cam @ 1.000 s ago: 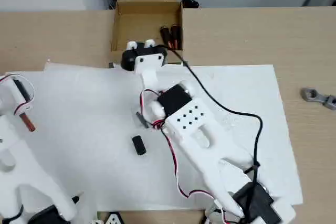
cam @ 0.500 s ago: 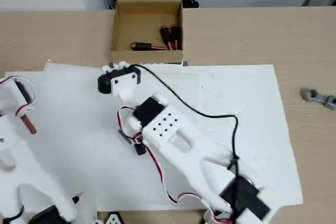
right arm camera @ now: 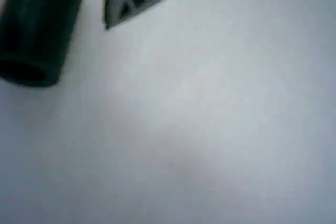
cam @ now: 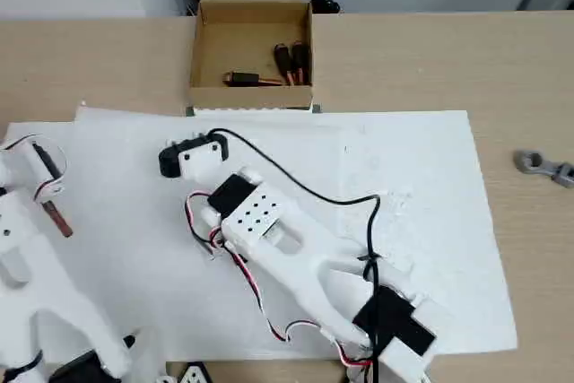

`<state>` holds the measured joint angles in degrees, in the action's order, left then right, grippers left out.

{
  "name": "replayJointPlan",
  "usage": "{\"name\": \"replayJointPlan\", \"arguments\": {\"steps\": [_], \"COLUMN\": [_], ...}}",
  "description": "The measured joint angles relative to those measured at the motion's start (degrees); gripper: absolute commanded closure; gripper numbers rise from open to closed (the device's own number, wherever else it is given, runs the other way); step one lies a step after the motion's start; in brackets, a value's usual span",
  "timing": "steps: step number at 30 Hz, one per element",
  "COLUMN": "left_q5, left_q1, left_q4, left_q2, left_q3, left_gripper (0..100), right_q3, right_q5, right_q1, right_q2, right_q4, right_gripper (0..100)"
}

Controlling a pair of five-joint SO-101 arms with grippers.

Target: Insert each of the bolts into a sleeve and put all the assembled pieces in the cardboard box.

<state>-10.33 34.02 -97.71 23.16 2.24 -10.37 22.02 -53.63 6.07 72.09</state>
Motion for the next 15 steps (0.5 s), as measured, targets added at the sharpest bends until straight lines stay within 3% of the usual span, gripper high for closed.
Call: {"name": "replayJointPlan", "arguments": {"steps": [15], "left_q5": [-0.2], "left_q1": [0.0], "left_q4": [0.1], "left_q2": [0.0], "left_q3": [0.0], "left_gripper": [99], "right_q3": [0.0], "right_q5": [0.0], "right_q1": [-0.7], "right_q2": [3.4], "right_q4": [-0.6], "right_gripper": [82.1]}}
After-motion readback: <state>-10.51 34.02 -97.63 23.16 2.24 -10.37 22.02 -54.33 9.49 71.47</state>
